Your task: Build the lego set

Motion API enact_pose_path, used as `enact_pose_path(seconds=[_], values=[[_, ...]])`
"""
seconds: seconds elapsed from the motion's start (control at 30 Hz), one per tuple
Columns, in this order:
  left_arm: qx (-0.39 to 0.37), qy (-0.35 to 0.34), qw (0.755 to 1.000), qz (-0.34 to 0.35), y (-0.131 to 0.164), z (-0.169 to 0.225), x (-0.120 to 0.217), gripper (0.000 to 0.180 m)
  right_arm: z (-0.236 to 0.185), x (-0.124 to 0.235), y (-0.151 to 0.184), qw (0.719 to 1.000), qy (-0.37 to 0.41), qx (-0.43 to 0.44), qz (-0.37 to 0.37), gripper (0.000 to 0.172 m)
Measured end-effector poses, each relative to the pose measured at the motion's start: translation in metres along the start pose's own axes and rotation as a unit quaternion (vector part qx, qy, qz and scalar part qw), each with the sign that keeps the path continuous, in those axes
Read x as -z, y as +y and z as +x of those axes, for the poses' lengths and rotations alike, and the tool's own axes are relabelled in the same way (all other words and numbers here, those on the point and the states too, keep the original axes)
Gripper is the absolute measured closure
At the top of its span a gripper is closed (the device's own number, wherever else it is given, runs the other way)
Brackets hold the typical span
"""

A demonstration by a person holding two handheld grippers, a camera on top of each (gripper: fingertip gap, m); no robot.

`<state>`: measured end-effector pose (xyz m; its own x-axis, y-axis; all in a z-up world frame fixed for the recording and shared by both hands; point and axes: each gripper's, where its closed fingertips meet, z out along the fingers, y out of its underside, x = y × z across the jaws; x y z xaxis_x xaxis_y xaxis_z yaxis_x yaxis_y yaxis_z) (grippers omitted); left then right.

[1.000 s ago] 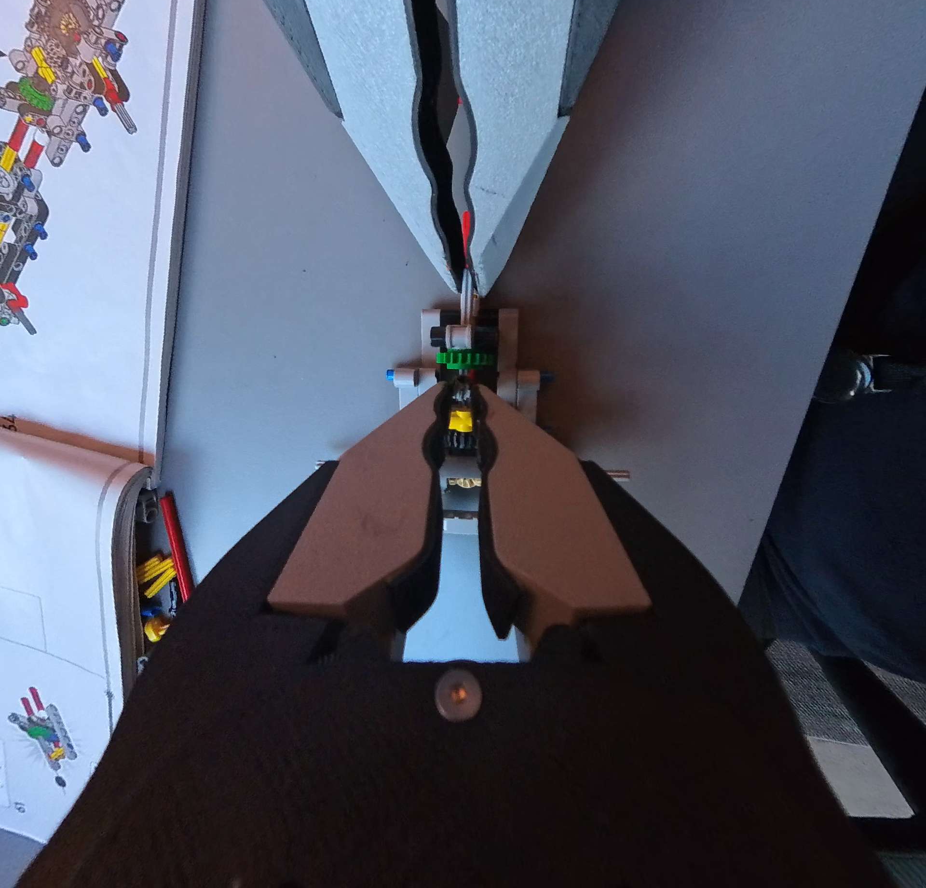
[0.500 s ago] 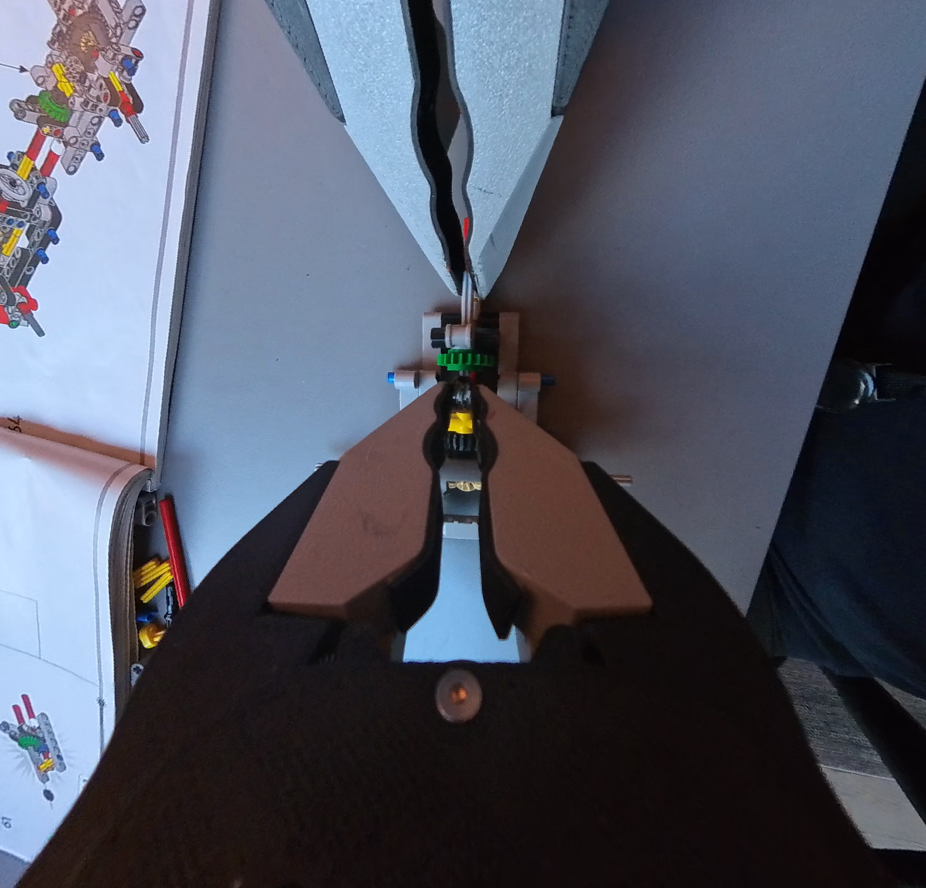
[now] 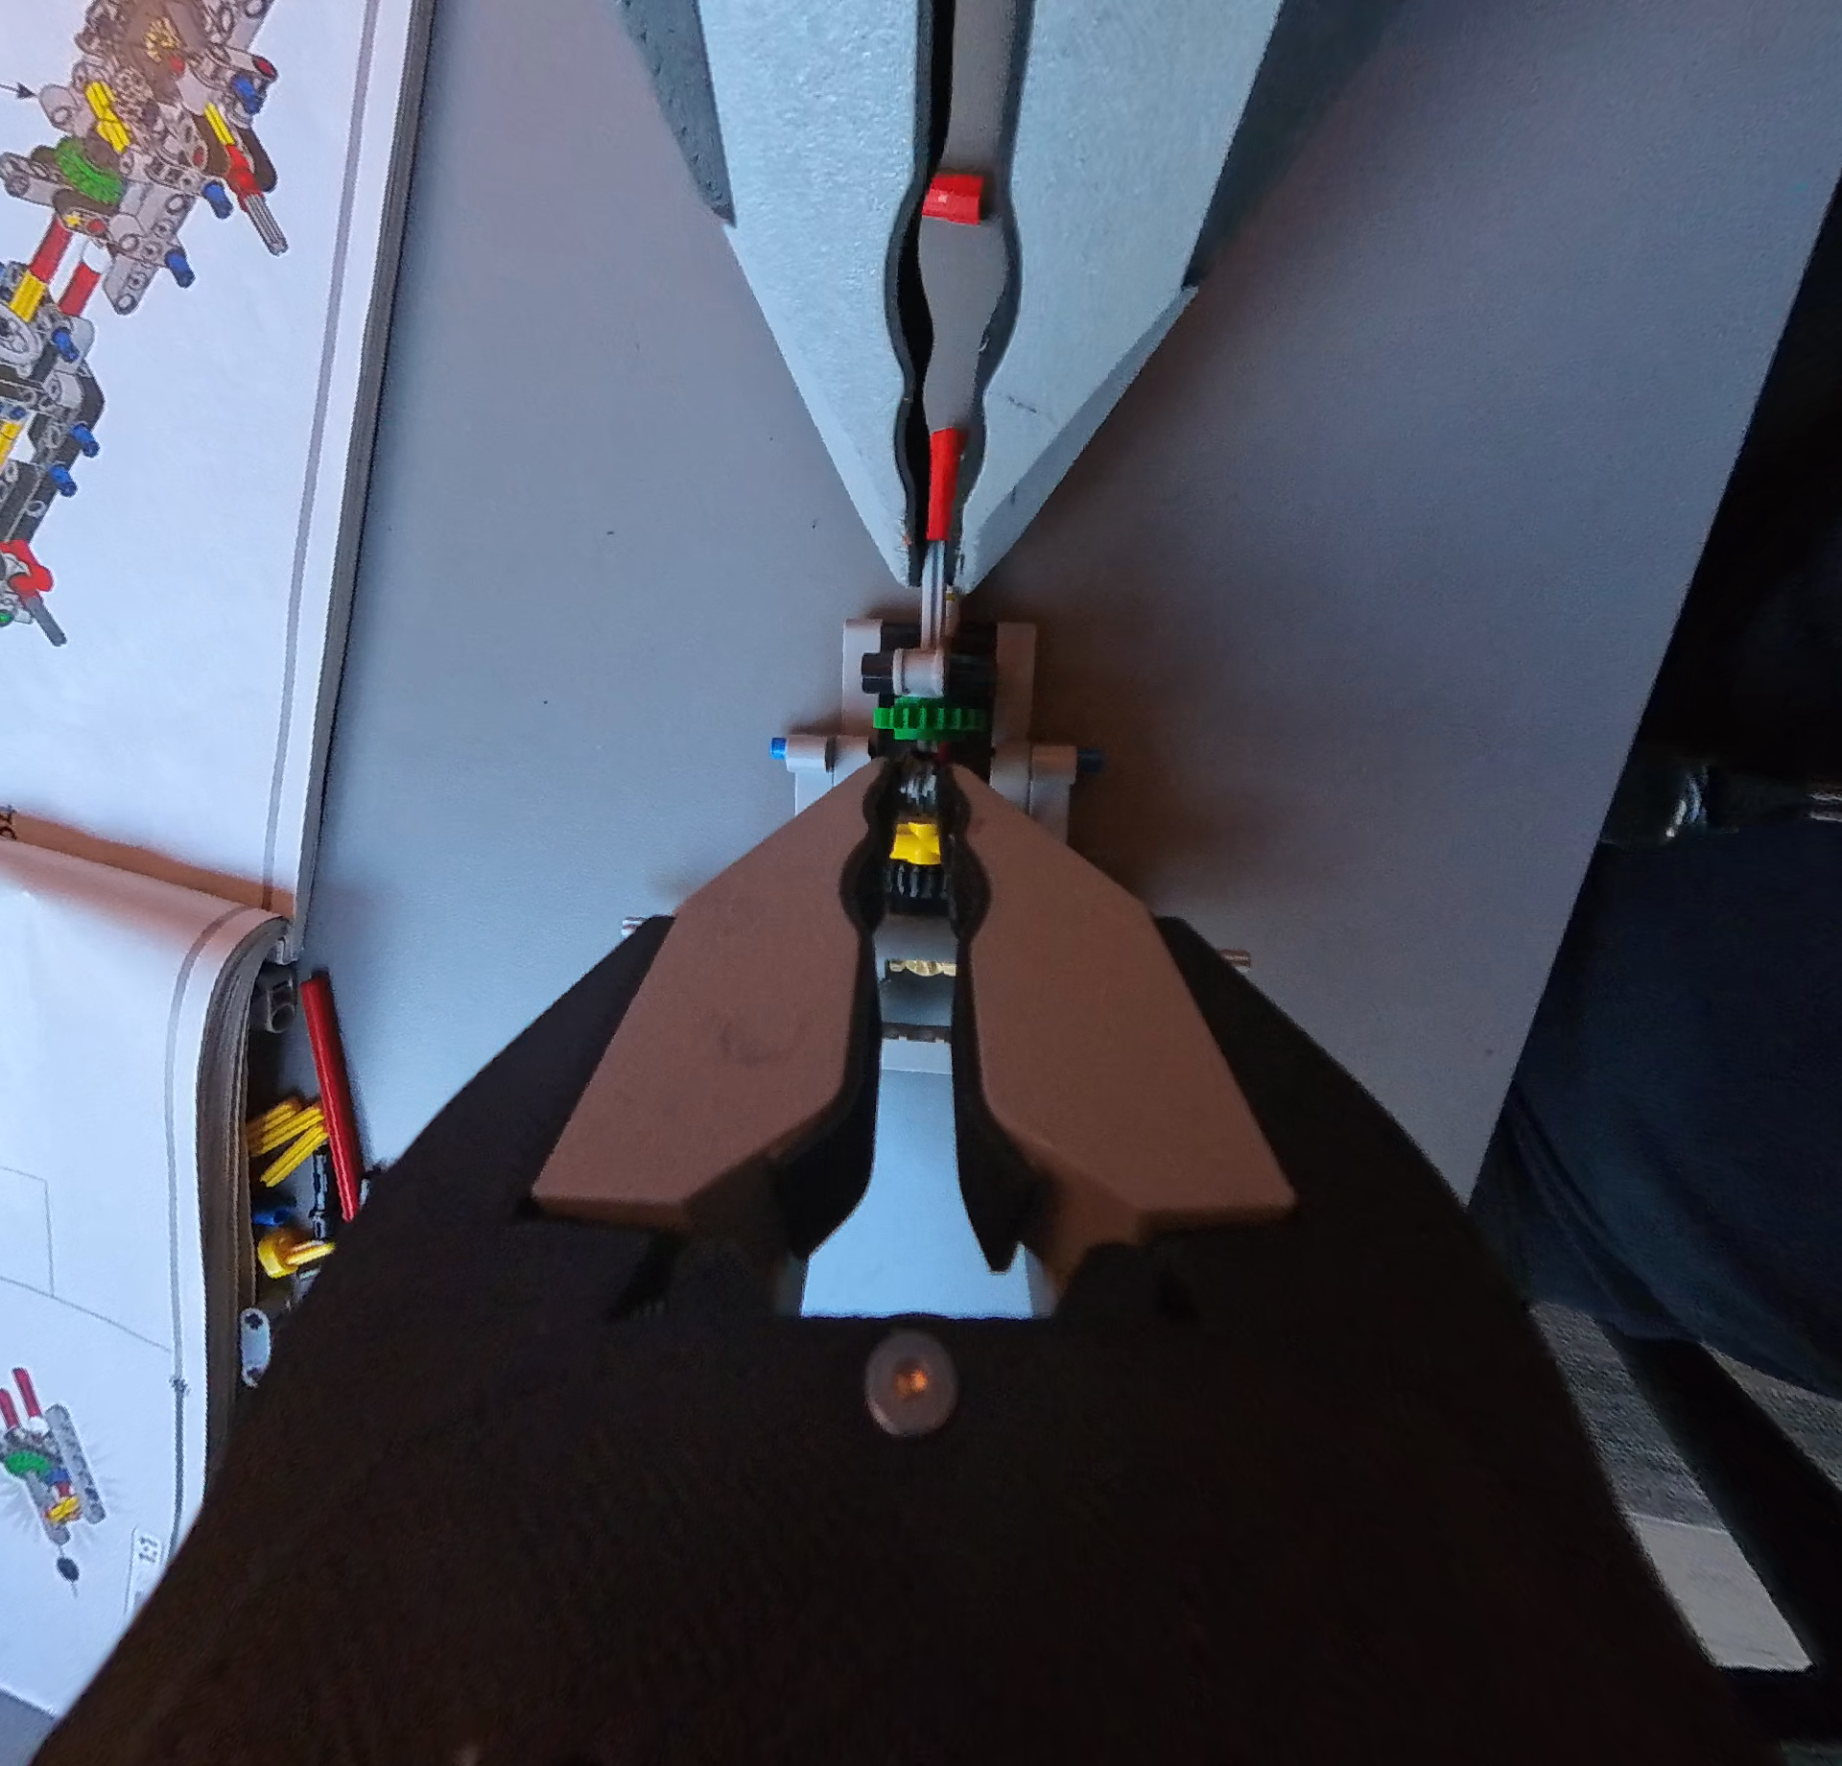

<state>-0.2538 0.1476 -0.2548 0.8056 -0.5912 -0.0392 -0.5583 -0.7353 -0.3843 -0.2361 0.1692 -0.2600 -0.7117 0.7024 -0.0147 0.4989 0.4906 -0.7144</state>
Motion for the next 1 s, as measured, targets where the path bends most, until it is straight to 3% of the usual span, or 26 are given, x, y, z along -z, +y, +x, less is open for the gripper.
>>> enact_pose_path(seconds=[1.0], values=[[0.081, 0.051, 0.994, -0.054, 0.008, 0.012, 0.003, 0.177, -0.013, -0.003, -0.005, 0.995, 0.079, 0.057, 0.024, 0.171]])
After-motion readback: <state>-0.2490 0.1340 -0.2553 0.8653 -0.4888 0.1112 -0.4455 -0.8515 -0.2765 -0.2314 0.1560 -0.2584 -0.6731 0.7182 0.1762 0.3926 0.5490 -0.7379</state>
